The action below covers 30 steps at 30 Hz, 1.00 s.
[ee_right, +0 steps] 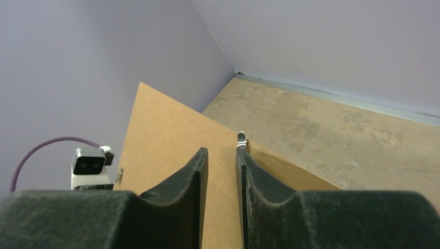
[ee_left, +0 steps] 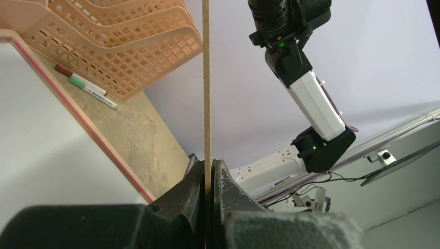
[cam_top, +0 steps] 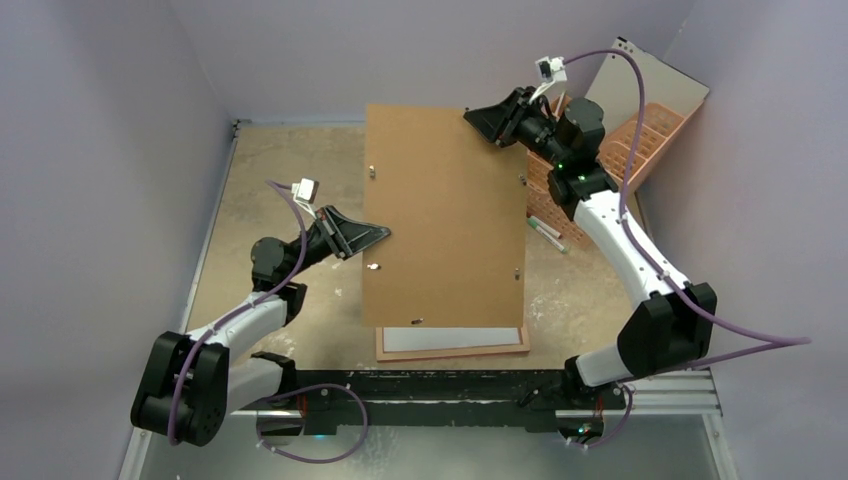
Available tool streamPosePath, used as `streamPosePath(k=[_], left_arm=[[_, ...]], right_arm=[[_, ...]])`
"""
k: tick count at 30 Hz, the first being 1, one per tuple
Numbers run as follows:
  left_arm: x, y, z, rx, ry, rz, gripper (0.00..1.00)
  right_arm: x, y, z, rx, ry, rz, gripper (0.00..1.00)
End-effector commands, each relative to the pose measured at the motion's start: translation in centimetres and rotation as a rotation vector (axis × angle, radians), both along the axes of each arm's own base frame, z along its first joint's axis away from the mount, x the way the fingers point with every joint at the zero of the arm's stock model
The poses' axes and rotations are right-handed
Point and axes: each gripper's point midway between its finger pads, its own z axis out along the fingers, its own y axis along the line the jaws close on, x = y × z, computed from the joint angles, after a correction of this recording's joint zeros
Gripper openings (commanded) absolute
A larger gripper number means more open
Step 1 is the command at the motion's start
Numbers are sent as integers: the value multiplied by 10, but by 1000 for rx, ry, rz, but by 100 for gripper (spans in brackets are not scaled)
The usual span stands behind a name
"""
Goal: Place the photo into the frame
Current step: Place the photo frame item in the photo frame.
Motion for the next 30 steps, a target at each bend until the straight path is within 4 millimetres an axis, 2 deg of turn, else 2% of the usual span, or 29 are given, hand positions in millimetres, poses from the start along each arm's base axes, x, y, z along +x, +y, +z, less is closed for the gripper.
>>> streamPosePath(k=[1, 4, 8, 12, 14, 19, 23, 30], left_arm=[[-8, 2, 26, -51, -107, 4, 0], [-10, 2, 31, -60, -122, 0, 0], [-9, 2, 31, -47, -122, 6, 0], [-7, 2, 24, -38, -100, 14, 0], [-5, 2, 20, -34, -87, 19, 0], [0, 2, 15, -34, -61, 24, 0], [-1, 1, 15, -35, -64, 17, 0], [-6, 0, 18, -36, -74, -4, 0]], right_arm=[[-15, 13, 13, 9, -75, 105, 28], [-13, 17, -1, -18, -55, 133, 30], [-8, 18, -7, -34, -45, 127, 32], [-10, 13, 4, -34, -82, 98, 35], [-15, 8, 18, -21, -129, 71, 37], [-22, -15, 36, 23, -203, -68, 41], [-14, -23, 31, 15, -184, -134, 43], [2, -17, 17, -6, -132, -126, 47]])
